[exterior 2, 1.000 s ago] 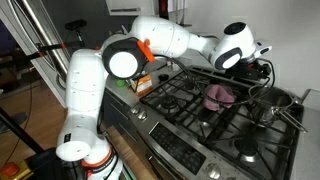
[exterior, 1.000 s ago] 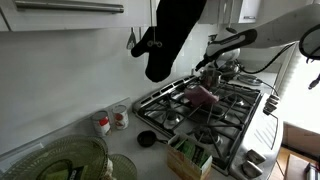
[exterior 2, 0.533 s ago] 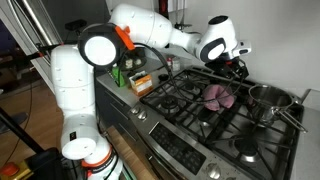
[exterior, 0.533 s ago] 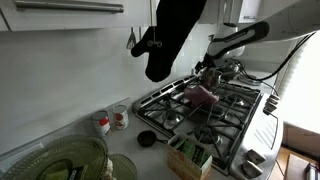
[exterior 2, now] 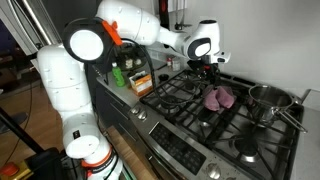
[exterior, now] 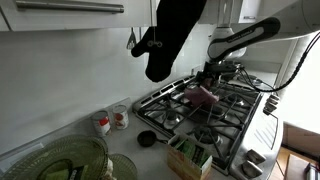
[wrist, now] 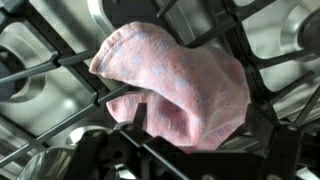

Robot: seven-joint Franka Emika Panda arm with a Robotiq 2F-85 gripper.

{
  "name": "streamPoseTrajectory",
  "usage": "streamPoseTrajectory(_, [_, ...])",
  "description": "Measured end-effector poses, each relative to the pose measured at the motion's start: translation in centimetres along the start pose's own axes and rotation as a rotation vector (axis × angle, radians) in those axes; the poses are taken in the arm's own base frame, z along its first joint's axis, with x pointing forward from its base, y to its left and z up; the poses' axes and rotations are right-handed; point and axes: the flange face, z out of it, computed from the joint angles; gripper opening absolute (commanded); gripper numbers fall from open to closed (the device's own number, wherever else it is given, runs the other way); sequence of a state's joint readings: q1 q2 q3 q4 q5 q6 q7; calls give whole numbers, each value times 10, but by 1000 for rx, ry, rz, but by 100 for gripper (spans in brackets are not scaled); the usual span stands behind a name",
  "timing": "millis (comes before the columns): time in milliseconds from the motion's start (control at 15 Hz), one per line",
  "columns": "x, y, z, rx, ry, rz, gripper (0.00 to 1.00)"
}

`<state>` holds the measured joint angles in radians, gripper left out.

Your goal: Slide the silver pot to the top right cooker on the hob of the stove, pick up the purple cloth and wipe the bottom right cooker on the hob of the stove, put the purple cloth back on the job of the stove

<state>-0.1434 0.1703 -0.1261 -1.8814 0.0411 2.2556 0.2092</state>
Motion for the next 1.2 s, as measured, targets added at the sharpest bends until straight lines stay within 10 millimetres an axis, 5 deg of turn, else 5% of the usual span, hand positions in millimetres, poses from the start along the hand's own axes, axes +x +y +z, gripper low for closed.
streamPoseTrajectory(267, [-8, 5, 24, 69, -43, 56, 100])
streamPoseTrajectory(333, [-7, 9, 29, 77, -29, 58, 77])
streamPoseTrajectory(1000, [1, 40, 61, 111, 63, -37, 4])
streamPoseTrajectory(1200, [5, 57, 58, 142, 72, -12, 4])
